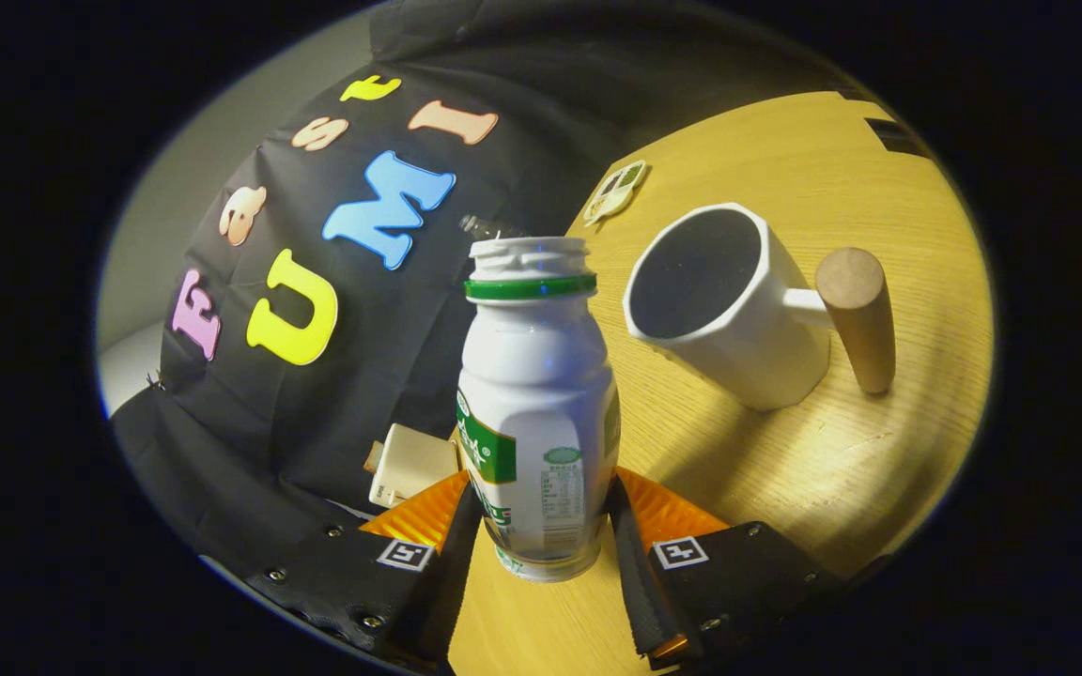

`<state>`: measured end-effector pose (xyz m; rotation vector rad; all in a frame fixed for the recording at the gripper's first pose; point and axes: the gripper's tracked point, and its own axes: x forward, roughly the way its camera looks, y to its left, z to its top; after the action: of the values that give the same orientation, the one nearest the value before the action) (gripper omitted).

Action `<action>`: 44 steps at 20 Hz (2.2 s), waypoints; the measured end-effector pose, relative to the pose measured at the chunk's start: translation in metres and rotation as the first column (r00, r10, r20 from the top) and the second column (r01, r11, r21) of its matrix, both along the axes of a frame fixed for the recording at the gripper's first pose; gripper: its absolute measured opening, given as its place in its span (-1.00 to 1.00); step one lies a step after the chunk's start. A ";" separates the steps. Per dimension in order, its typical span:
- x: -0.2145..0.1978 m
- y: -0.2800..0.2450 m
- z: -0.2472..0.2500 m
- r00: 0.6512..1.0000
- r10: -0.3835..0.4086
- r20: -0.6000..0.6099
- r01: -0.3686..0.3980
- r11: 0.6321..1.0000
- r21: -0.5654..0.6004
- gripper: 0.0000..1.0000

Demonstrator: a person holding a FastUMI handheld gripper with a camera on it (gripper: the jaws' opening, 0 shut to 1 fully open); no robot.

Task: Take the bottle from table, then pour the juice into the cup, finally place the bottle on the coaster

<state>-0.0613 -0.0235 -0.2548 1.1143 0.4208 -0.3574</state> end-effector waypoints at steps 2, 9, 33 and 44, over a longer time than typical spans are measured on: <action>-0.002 0.001 -0.002 1.000 -0.001 -0.011 0.002 1.000 0.025 0.39; -0.004 0.007 -0.003 1.000 -0.002 -0.029 0.006 0.990 0.140 0.40; -0.010 0.023 0.015 0.997 -0.007 -0.080 0.036 0.928 0.371 0.40; -0.008 0.024 0.022 0.995 -0.025 -0.097 0.067 0.881 0.468 0.40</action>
<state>-0.0690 0.0005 -0.2328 1.5920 0.5795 -0.3558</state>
